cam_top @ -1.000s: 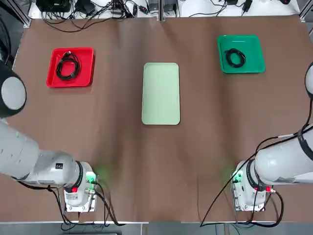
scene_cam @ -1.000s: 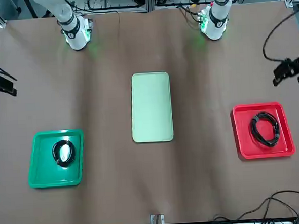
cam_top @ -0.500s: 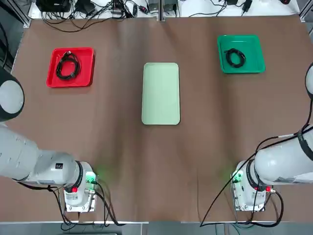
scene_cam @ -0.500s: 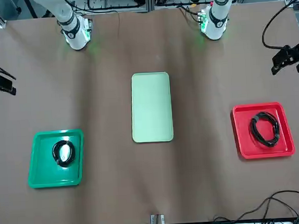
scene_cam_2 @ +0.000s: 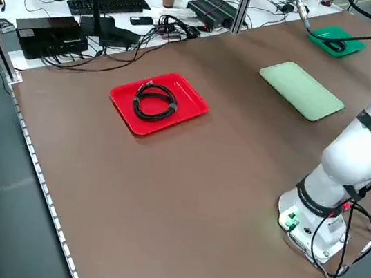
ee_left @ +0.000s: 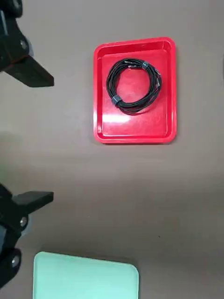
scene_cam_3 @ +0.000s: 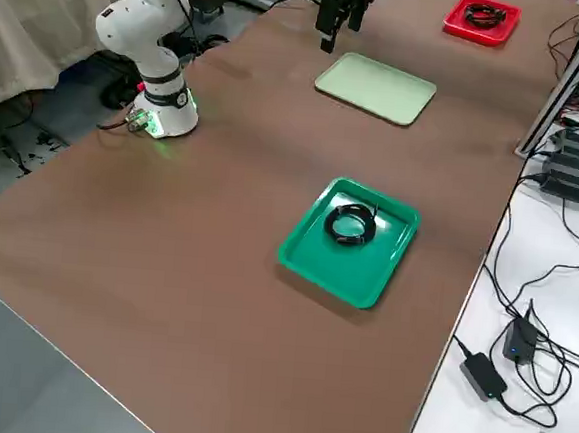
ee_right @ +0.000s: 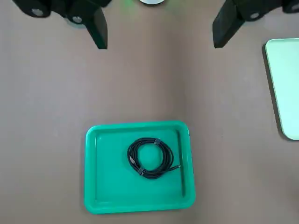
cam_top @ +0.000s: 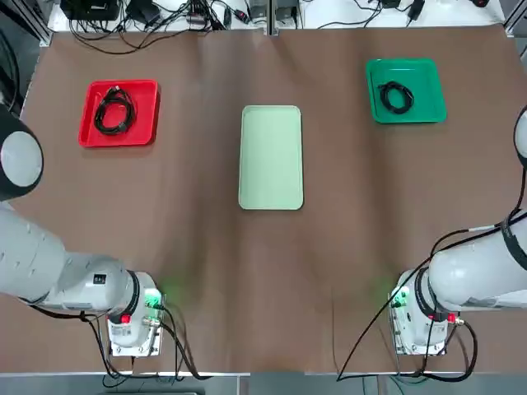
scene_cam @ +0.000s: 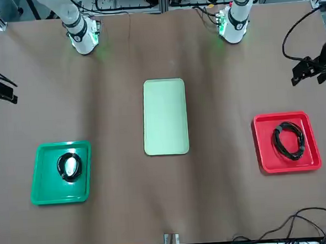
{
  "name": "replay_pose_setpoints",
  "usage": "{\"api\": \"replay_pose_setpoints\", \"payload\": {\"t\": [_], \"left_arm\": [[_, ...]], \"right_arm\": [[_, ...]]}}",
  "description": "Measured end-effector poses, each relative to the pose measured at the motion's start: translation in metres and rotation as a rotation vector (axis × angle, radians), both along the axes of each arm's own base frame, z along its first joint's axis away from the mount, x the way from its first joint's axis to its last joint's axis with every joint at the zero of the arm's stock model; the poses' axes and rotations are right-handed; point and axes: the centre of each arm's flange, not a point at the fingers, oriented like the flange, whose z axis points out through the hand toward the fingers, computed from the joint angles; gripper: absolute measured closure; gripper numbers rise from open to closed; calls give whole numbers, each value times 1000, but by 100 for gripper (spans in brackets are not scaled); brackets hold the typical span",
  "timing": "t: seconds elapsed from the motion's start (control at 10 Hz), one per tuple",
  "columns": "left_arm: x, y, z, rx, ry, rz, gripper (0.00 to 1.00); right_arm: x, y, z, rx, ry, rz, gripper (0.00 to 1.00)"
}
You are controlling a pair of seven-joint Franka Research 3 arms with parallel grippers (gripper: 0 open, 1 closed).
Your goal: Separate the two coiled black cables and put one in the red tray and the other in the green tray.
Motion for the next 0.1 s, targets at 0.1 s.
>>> {"api": "replay_pose_setpoints", "payload": {"t": [0.1], "left_arm": [[0, 0, 0, 0, 0, 1, 1]], "right_arm": [[0, 0, 0, 0, 0, 0, 1]]}}
